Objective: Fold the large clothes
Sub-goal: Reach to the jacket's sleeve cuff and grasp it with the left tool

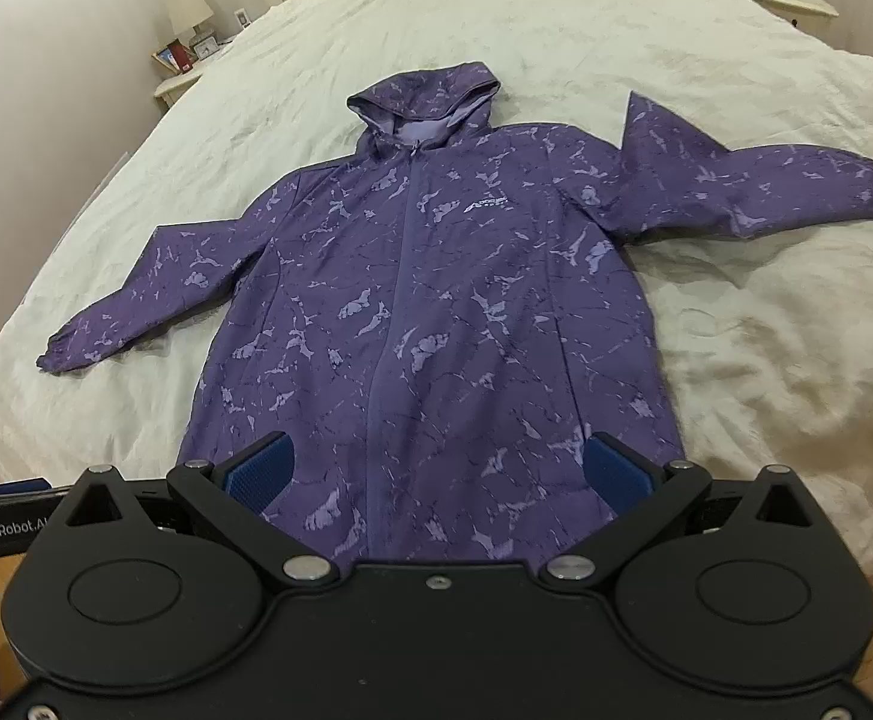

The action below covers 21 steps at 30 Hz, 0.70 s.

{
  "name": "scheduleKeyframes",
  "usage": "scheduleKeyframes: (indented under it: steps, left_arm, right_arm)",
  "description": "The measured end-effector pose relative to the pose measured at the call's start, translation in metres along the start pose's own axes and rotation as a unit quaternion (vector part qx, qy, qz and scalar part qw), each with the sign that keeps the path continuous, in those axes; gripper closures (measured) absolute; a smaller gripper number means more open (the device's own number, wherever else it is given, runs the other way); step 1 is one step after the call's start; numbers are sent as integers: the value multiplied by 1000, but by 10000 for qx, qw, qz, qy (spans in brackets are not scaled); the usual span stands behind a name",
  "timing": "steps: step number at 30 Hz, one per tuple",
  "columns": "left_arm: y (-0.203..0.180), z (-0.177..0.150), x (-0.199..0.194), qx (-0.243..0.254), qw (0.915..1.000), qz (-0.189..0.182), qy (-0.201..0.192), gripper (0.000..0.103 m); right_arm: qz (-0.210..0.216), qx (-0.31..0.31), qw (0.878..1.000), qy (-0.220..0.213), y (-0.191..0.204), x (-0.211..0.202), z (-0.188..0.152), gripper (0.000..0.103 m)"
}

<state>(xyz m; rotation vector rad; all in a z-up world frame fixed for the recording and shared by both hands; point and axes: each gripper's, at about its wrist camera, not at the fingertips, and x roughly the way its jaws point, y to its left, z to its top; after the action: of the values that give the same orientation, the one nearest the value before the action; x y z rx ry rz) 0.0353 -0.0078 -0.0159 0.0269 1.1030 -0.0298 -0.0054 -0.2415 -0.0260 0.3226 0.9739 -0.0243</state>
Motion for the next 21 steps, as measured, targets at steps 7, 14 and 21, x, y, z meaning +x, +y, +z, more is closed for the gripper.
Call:
scheduleKeyframes:
  steps: [7, 14, 21]
  left_arm:
    - [52, 36, 41, -970, 9880, -1131, -402, 21]
    - [124, 81, 100, -1648, 9796, -1016, -543, 20]
    - [216, 118, 151, -2060, 9772, -166, -489, 20]
  right_arm:
    - [357, 173, 9991, 133, 3, 31, 33, 1]
    - [422, 146, 9990, -52, 12, 75, 81, 1]
    - [462, -209, 9933, -1034, 44, 94, 123, 1]
